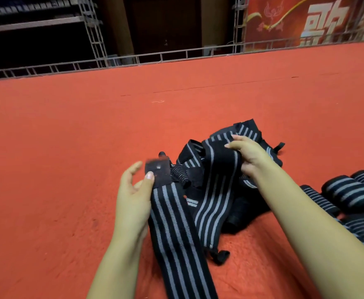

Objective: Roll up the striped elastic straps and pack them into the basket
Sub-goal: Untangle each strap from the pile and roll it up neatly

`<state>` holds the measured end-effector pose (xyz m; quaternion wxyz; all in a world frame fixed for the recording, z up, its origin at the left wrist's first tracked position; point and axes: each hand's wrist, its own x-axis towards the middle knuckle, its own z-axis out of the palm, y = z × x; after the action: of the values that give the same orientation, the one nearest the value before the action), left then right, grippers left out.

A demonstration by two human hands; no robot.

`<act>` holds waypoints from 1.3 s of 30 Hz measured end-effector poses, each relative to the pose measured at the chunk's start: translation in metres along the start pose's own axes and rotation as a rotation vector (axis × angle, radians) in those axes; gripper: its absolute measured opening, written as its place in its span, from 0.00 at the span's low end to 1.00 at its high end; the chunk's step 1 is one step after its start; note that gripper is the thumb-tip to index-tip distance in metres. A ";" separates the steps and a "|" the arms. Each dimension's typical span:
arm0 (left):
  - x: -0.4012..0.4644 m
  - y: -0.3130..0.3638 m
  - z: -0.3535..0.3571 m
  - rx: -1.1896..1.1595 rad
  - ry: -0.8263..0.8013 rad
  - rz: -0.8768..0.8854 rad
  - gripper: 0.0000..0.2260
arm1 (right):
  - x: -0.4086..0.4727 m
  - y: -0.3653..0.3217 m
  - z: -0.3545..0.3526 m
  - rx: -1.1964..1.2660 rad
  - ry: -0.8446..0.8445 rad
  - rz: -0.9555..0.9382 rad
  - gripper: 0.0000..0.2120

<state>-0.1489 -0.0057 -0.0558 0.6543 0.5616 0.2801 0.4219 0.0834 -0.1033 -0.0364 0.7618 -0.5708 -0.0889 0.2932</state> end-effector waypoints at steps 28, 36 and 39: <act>-0.014 -0.009 0.019 0.081 -0.196 -0.200 0.17 | -0.069 0.035 -0.019 -0.970 0.209 -0.566 0.19; -0.018 0.010 -0.003 0.087 -0.177 -0.138 0.17 | -0.005 0.037 -0.019 -1.016 0.254 -0.421 0.11; -0.021 0.023 -0.014 0.059 -0.163 -0.074 0.18 | 0.000 0.033 -0.026 -1.100 0.352 -0.404 0.16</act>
<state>-0.1767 -0.0167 -0.0384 0.6733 0.6022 0.2588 0.3421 0.0846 -0.1189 -0.0759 0.3989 -0.8923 -0.2065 -0.0445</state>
